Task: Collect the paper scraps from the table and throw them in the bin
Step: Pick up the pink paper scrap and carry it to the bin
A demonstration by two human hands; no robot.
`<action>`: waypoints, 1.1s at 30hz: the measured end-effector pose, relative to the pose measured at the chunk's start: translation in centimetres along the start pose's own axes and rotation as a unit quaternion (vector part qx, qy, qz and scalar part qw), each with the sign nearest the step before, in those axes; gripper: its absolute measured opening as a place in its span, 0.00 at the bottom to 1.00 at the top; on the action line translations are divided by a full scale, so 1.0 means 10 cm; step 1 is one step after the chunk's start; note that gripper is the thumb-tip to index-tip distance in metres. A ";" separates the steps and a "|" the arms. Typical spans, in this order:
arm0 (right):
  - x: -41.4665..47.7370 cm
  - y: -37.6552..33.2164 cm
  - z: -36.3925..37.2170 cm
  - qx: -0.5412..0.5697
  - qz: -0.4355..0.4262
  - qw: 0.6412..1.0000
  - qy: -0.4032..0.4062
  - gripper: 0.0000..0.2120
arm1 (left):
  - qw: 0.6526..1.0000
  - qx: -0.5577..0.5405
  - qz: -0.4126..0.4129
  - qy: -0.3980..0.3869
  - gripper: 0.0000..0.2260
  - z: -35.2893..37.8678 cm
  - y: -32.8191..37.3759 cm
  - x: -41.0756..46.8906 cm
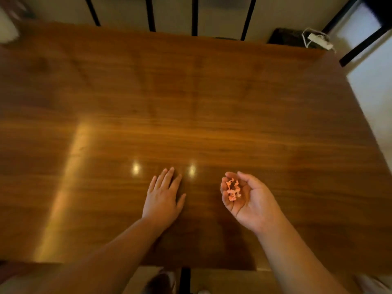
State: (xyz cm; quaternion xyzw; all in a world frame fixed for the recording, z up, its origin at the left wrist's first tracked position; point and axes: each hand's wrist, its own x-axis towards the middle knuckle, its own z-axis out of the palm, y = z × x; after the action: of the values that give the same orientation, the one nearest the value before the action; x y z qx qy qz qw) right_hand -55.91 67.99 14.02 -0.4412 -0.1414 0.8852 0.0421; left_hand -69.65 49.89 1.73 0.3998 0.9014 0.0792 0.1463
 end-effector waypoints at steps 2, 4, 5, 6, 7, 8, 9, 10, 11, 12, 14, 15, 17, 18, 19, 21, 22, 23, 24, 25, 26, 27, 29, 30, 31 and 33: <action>-0.30 0.20 -0.15 -0.024 0.032 0.999 -0.002 0.13 | 0.999 -0.014 -0.019 -0.036 0.28 0.04 0.07 -0.57; -0.61 0.41 -0.31 -0.053 0.068 0.996 -0.004 0.13 | 0.996 -0.036 -0.036 -0.070 0.27 0.06 0.16 -1.12; -0.76 0.52 -0.40 -0.070 0.086 0.994 0.000 0.14 | 0.994 -0.061 -0.046 -0.078 0.24 0.06 0.20 -1.39; -0.91 0.63 -0.47 -0.088 0.102 0.991 0.003 0.14 | 0.990 -0.100 -0.060 -0.080 0.21 0.05 0.25 -1.67; -1.06 0.74 -0.54 -0.104 0.115 0.988 0.004 0.14 | 0.982 -0.148 -0.082 -0.078 0.16 0.04 0.30 -1.96; -1.19 0.85 -0.61 -0.123 0.123 0.985 0.002 0.13 | 0.972 -0.195 -0.111 -0.075 0.12 0.04 0.35 -2.25; -1.32 0.96 -0.68 -0.142 0.128 0.982 -0.002 0.13 | 0.960 -0.231 -0.144 -0.069 0.09 0.06 0.40 -2.54; -1.44 1.06 -0.74 -0.162 0.132 0.978 -0.008 0.13 | 0.949 -0.254 -0.178 -0.063 0.07 0.10 0.43 -2.82; -1.54 1.16 -0.80 -0.180 0.137 0.974 -0.014 0.13 | 0.937 -0.268 -0.214 -0.059 0.06 0.16 0.45 -3.10; -1.64 1.26 -0.86 -0.200 0.145 0.969 -0.018 0.13 | 0.926 -0.280 -0.248 -0.055 0.05 0.22 0.47 -3.36; -1.78 1.46 -0.93 -0.250 0.162 0.954 -0.022 0.13 | 0.903 -0.299 -0.303 -0.051 0.02 0.34 0.45 -3.83; -1.82 1.57 -0.97 -0.276 0.171 0.945 -0.023 0.13 | 0.888 -0.316 -0.330 -0.052 0.02 0.41 0.43 -4.07; -1.86 1.80 -1.01 -0.325 0.195 0.925 -0.027 0.14 | 0.847 -0.356 -0.391 -0.054 0.02 0.54 0.40 -4.50; -1.87 1.93 -1.02 -0.348 0.209 0.913 -0.029 0.14 | 0.826 -0.373 -0.419 -0.055 0.03 0.59 0.39 -4.69; -1.87 2.08 -1.01 -0.371 0.225 0.900 -0.033 0.15 | 0.806 -0.386 -0.446 -0.053 0.04 0.65 0.38 -4.91; -1.85 2.41 -0.96 -0.415 0.254 0.873 -0.043 0.15 | 0.767 -0.411 -0.491 -0.035 0.05 0.78 0.37 -5.35; -1.84 2.59 -0.91 -0.437 0.266 0.858 -0.051 0.15 | 0.747 -0.421 -0.514 -0.024 0.05 0.84 0.37 -5.56; -1.84 2.77 -0.84 -0.456 0.277 0.843 -0.062 0.16 | 0.727 -0.429 -0.535 -0.014 0.05 0.90 0.38 -5.78; -1.84 2.96 -0.78 -0.474 0.287 0.829 -0.075 0.16 | 0.703 -0.441 -0.558 -0.004 0.05 0.97 0.38 -5.99; -1.85 3.21 -0.70 -0.492 0.300 0.812 -0.091 0.16 | 0.671 -0.455 -0.585 0.009 0.06 1.05 0.38 -6.26; -1.85 3.40 -0.63 -0.504 0.308 0.800 -0.103 0.15 | 0.645 -0.464 -0.606 0.017 0.06 1.13 0.39 -6.46; -1.84 3.57 -0.56 -0.514 0.313 0.791 -0.113 0.14 | 0.622 -0.471 -0.626 0.017 0.06 1.21 0.41 -6.64; -1.86 4.05 -0.38 -0.538 0.331 0.764 -0.130 0.12 | 0.567 -0.486 -0.665 0.024 0.07 1.41 0.42 -7.09; -1.89 4.31 -0.28 -0.548 0.339 0.753 -0.136 0.11 | 0.543 -0.494 -0.678 0.028 0.07 1.50 0.42 -7.31; -1.93 4.58 -0.18 -0.558 0.346 0.741 -0.145 0.10 | 0.522 -0.499 -0.691 0.029 0.06 1.59 0.41 -7.52; -2.01 5.12 -0.01 -0.578 0.353 0.718 -0.161 0.08 | 0.484 -0.510 -0.711 0.027 0.06 1.77 0.36 -7.92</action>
State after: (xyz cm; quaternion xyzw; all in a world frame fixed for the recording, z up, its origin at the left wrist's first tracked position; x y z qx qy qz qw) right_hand -41.11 15.00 14.71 -0.2481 -0.4641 0.6395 -0.5605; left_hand -10.86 -6.21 1.79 -0.5243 0.6837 0.4043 0.3068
